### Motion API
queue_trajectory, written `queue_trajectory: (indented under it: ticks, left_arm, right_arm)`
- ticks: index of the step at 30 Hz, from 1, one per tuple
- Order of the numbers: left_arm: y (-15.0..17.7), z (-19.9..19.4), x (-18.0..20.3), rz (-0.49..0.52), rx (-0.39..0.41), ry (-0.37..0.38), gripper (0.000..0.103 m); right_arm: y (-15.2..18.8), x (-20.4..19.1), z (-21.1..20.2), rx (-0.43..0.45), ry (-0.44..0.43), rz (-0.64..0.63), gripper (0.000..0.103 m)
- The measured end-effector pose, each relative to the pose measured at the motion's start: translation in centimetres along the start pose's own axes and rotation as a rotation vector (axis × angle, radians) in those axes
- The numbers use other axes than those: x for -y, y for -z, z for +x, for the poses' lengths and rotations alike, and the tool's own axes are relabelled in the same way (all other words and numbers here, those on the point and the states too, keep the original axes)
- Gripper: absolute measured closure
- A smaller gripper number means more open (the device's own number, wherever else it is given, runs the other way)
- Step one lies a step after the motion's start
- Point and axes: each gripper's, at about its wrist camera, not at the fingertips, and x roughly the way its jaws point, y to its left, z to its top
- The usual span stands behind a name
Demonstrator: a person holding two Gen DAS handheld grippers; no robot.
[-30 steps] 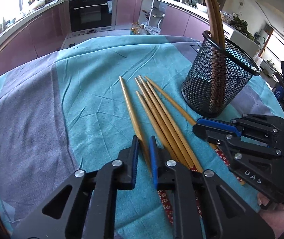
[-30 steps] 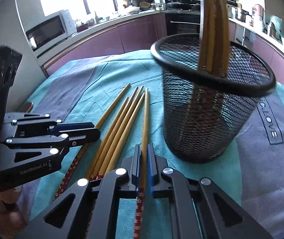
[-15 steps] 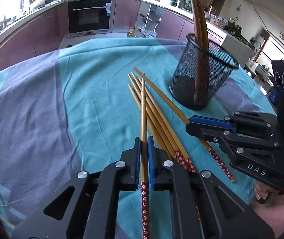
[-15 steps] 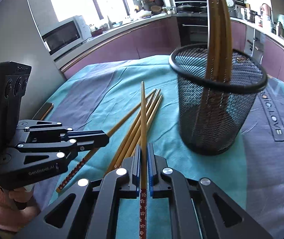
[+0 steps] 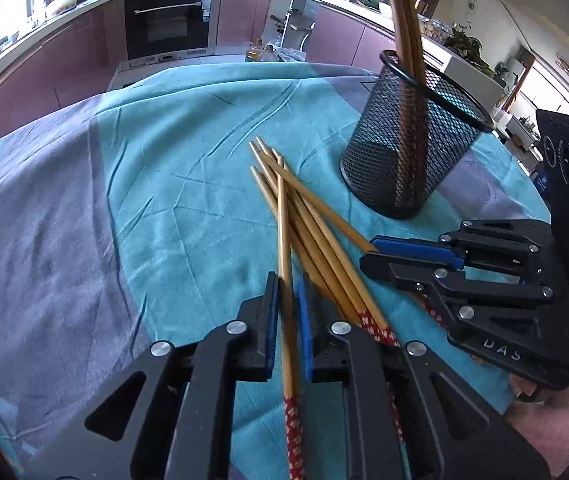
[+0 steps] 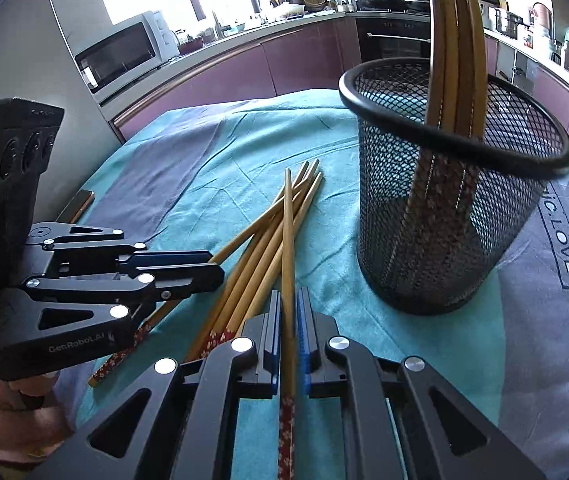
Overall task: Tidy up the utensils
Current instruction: 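Lift the chopsticks upright with the left gripper while the right gripper lifts its own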
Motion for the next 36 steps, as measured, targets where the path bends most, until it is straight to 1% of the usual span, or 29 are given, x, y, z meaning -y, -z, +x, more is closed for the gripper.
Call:
queue_trajectory:
  ticks: [3,4,8,11,20,24,26,32,36]
  left_arm:
    - [-0.3,0.2,0.1,0.005,-0.002,-0.007,0.092]
    - [-0.2,0.1,0.1,0.004,-0.001,-0.011,0.094]
    - [-0.1,-0.4,0.1,-0.021,0.01,-0.02,0.095]
    - [-0.2,-1.4,0.1,-0.031,0.034,-0.007,0.095]
    - [-1.6,-7.4,1.1,-0.011,0.159,0.082,0.095]
    - [-2.4,-10.2,1.4,0.008,0.221,0.122,0.095]
    - [-2.8,-11.3,1.6,0.014,0.247,0.13,0.095]
    - [-4.4,-13.6,1.9,0.015,0.308,0.16,0.095]
    - [-5.7,-14.9,2.7,0.029,0.352,0.173,0.095]
  right_arm:
    - [-0.1,0.0,0.0,0.003,-0.003,-0.003,0.096]
    - [0.0,0.0,-0.1,0.007,-0.007,-0.001,0.097]
    - [-0.2,0.0,-1.6,0.049,-0.028,-0.003,0.097]
    - [-0.5,0.1,-3.4,0.087,-0.042,-0.008,0.097]
    - [-1.4,1.4,-9.4,0.229,-0.076,0.006,0.097]
    - [-1.8,2.2,-11.3,0.278,-0.082,0.017,0.097]
    - [-2.0,2.6,-12.1,0.301,-0.087,0.024,0.097]
    - [-2.9,3.4,-13.7,0.355,-0.098,0.028,0.097]
    - [-4.0,3.3,-15.1,0.397,-0.077,0.009,0.097]
